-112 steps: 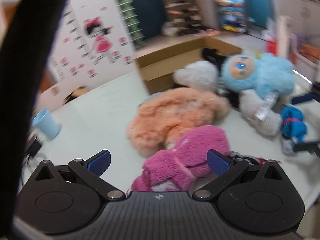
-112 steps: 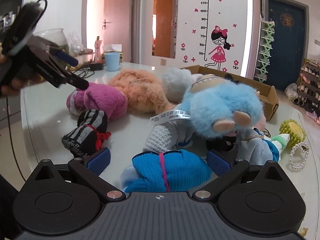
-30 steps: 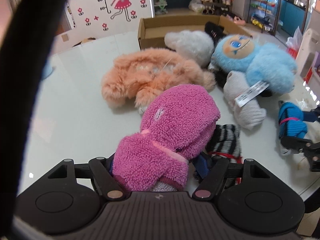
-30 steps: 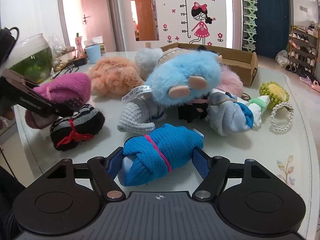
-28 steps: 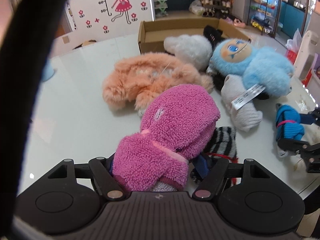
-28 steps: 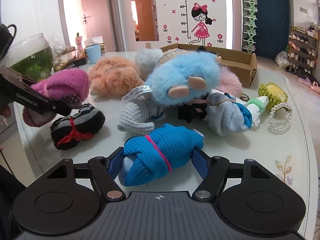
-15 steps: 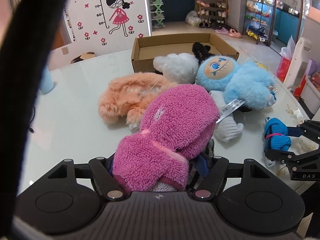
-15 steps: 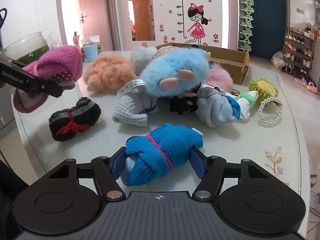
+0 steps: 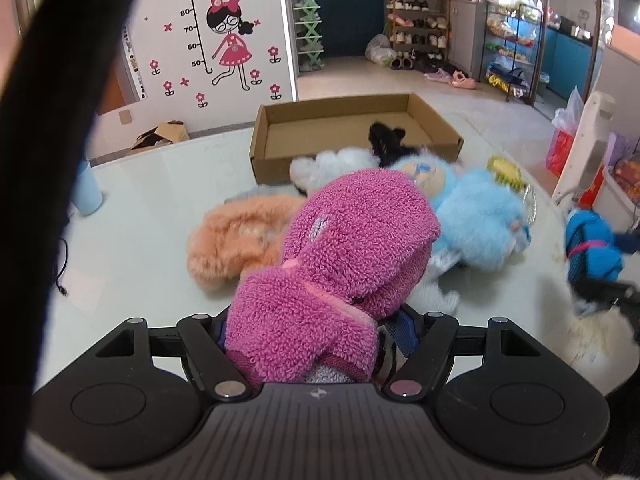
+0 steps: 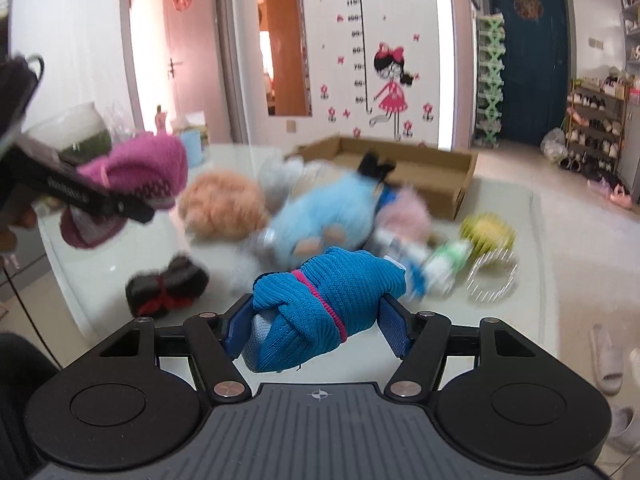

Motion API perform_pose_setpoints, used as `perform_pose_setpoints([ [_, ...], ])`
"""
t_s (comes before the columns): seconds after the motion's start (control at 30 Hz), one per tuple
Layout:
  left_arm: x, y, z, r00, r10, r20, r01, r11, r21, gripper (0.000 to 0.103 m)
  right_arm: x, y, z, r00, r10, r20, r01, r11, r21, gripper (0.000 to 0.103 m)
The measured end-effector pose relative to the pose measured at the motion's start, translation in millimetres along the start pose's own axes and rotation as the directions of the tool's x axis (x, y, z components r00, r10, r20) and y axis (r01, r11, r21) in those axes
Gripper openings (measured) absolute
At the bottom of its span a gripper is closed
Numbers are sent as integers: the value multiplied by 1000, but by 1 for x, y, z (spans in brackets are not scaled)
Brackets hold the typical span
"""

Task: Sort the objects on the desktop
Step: 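Carry both bundles into the cardboard box and open both tools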

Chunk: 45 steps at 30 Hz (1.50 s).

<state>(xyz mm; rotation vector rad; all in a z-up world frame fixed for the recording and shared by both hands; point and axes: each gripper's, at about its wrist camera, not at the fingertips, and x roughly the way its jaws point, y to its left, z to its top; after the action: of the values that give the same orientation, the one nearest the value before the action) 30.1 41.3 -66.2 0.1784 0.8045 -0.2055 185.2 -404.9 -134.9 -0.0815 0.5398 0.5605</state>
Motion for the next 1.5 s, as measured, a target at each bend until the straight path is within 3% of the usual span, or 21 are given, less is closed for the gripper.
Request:
perform_pose_setpoints([
  [0.17, 5, 4, 50, 999, 2, 32, -1, 1000, -12, 68, -4, -27, 63, 997, -39, 73, 42, 998, -35, 70],
  [0.3, 28, 6, 110, 999, 3, 42, -2, 999, -35, 68, 22, -42, 120, 993, -48, 111, 60, 993, -103, 70],
  [0.5, 120, 9, 193, 1000, 4, -20, -6, 995, -95, 68, 105, -49, 193, 995, -14, 94, 34, 978, -205, 70],
  [0.67, 208, 6, 232, 997, 38, -60, -42, 996, -73, 68, 190, -64, 226, 999, -8, 36, 16, 975, -221, 70],
  [0.83, 276, 12, 249, 994, 14, -111, -25, 995, -101, 68, 275, -87, 237, 999, -15, -43, 6, 979, -205, 71],
  [1.0, 328, 15, 246, 984, 18, -179, -40, 992, -119, 68, 336, -98, 225, 991, -41, -125, 11, 972, -235, 71],
  [1.13, 343, 20, 238, 979, 2, -203, -35, 987, -158, 68, 363, -103, 211, 984, -54, -172, 9, 968, -252, 71],
  [1.5, 351, 25, 233, 972, 45, -230, -79, 987, -139, 69, 405, -93, 193, 970, -81, -231, 13, 959, -283, 71],
])
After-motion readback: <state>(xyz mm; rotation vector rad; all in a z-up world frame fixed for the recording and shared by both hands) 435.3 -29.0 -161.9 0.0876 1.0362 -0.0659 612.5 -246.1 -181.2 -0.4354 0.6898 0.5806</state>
